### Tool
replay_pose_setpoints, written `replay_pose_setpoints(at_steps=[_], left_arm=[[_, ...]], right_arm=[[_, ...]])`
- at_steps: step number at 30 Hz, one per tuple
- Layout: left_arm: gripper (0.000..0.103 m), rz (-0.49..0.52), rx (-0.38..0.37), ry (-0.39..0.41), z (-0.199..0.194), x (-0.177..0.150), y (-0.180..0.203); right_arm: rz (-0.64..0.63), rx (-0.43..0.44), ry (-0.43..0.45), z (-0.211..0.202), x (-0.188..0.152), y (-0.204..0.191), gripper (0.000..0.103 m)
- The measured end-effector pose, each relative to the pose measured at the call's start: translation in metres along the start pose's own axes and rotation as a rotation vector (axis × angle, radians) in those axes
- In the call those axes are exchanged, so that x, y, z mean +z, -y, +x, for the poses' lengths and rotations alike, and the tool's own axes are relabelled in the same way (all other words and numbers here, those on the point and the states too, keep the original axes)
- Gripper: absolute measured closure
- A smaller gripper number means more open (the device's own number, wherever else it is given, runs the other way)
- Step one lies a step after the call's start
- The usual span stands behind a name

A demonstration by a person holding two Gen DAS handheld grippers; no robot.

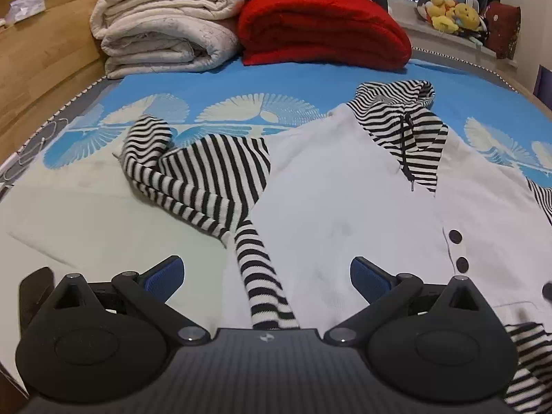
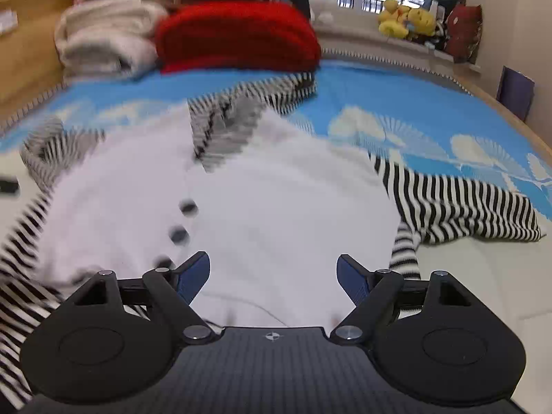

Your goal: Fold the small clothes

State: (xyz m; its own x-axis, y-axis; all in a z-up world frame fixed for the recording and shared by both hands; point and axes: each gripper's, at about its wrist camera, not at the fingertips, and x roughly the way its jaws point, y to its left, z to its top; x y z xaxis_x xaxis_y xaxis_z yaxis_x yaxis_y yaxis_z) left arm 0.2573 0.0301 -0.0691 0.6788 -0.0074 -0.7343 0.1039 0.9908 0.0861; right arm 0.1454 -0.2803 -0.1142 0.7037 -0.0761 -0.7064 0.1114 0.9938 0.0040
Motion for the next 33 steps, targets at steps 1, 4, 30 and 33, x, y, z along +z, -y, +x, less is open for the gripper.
replay_pose_setpoints(at_steps=[1,4,30,33], left_arm=[[0.000,-0.005,-0.003,-0.007,0.006,0.000,0.000],[0.000,-0.003,-0.022,-0.020,0.019,0.004,0.002],[0.000,0.027,-0.031,-0.043,0.042,0.013,0.008],[0.000,0.019,-0.034,-0.050,0.045,0.016,0.004]], right_arm=[[0.000,-0.008,-0.023,0.008,-0.001,0.000,0.022],[0.031,0.011,-0.038,0.016,-0.002,0.007,0.022],[0.037,-0.030,-0.088,0.040,-0.001,0.014,0.022],[0.039,-0.028,-0.094,0.041,-0.002,0.014,0.022]])
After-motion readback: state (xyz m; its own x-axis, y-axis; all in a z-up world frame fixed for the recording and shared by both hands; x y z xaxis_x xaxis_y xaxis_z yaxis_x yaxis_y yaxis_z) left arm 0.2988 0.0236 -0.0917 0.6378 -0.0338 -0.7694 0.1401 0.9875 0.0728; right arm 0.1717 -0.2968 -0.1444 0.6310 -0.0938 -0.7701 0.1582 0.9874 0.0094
